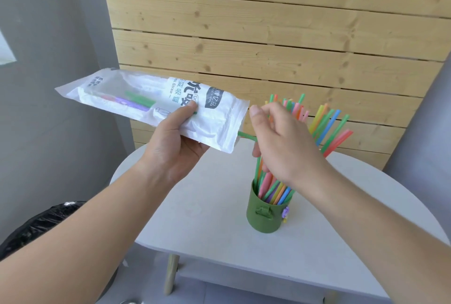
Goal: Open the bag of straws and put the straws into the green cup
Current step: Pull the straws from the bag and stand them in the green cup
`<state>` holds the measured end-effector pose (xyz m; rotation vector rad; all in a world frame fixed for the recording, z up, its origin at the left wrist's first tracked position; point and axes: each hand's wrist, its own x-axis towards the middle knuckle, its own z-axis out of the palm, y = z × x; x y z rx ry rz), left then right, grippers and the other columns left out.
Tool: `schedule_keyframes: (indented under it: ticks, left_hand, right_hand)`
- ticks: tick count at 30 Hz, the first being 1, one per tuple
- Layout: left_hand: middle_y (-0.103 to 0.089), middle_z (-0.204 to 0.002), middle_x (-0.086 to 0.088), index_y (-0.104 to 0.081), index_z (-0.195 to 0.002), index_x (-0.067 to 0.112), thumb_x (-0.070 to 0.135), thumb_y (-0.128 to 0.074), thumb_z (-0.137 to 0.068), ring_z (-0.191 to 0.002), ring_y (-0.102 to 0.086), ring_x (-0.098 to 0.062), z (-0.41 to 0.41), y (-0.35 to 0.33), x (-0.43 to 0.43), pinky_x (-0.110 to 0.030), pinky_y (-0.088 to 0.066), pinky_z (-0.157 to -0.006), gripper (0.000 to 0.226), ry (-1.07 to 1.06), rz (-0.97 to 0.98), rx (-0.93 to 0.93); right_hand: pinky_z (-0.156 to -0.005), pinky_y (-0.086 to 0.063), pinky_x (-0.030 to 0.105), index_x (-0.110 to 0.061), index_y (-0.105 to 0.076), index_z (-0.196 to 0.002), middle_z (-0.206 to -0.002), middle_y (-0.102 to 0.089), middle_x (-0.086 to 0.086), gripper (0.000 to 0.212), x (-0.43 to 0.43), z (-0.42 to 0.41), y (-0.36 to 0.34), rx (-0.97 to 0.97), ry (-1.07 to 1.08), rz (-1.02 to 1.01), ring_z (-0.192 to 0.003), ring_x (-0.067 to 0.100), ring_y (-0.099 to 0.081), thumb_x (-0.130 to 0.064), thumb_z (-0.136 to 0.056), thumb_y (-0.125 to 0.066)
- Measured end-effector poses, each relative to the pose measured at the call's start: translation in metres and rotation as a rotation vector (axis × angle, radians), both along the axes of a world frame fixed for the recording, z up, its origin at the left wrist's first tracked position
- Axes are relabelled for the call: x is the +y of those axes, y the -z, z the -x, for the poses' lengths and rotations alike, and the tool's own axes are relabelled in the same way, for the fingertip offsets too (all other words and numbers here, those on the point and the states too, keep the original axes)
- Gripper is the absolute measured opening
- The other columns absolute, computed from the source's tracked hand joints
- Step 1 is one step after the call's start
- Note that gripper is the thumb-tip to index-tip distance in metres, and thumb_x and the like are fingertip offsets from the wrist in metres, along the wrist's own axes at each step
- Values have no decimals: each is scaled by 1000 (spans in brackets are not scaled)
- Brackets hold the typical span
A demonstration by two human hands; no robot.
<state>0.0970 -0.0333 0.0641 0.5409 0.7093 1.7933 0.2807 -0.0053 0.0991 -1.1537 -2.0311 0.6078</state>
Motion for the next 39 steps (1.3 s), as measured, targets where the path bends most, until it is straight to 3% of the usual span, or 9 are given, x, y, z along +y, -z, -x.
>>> schedule_keyframes:
  ticks: [4,7,13,20,24,29,33,36,39]
  left_hand:
    - [-74,-129,-10,-63,-140,7,14,-56,-106,-125,-70,-27,-1,-10,-2,-48,-54,-110,35,-10,-12,119]
    - [-76,-121,-6,-62,-142,7,13,-55,-106,-109,-74,-23,-1,-17,-6,-40,-61,-95,37,-13,-52,268]
    - [-80,-109,-4,-71,-118,16,11,-64,-100,-102,-77,-25,3,-17,-8,-42,-63,-83,20,-45,-128,534]
    - [-81,-102,2,-73,-110,20,14,-67,-95,-98,-78,-21,5,-15,-7,-40,-64,-79,17,-33,-173,600]
    - [-80,-108,-3,-71,-119,16,16,-67,-94,-102,-77,-25,8,-14,-5,-41,-63,-80,25,-49,-161,554]
    - [-76,-125,-9,-62,-141,7,14,-62,-103,-114,-74,-27,12,-11,-3,-41,-62,-86,39,-58,-94,472]
    - [-74,-133,-12,-61,-144,7,19,-61,-105,-128,-69,-32,12,-8,0,-41,-63,-91,41,-42,33,307]
    - [-75,-130,-9,-66,-135,9,19,-61,-105,-134,-65,-31,12,-3,3,-54,-53,-111,32,-9,77,126]
    - [-76,-127,-9,-70,-118,8,15,-60,-106,-133,-66,-31,9,-1,3,-57,-47,-116,17,-6,76,-27]
  right_hand:
    - [-40,-39,24,-24,-49,-120,-72,-63,9,48,-6,10,11,223,-14,489,-38,17,-54,-62,-101,-28]
    - [-37,-27,18,-15,-54,-110,-64,-55,11,60,-7,16,16,508,-28,899,-37,19,-43,-69,-98,-30]
    - [-35,-18,14,-19,-53,-84,-57,-44,2,42,-4,26,31,781,-71,1153,-38,14,-31,-57,-98,-43]
    - [-36,-14,15,-20,-51,-78,-56,-43,0,28,-5,25,38,795,-55,1099,-38,11,-29,-39,-97,-46]
    - [-33,-17,16,-19,-54,-82,-57,-48,1,28,-3,23,41,788,-63,1060,-37,11,-31,-42,-99,-51]
    - [-34,-16,18,-16,-54,-84,-57,-48,2,21,-4,21,39,838,-68,964,-38,9,-32,-30,-99,-57]
    - [-36,-20,18,-12,-53,-81,-61,-48,4,26,-2,18,31,806,-69,761,-41,10,-33,-25,-104,-54]
    - [-38,-25,18,-13,-54,-77,-57,-50,3,29,1,14,25,722,-58,554,-40,12,-36,-24,-105,-53]
    - [-39,-29,19,-17,-58,-80,-53,-54,0,27,5,10,20,637,-46,372,-40,14,-40,-27,-104,-53]
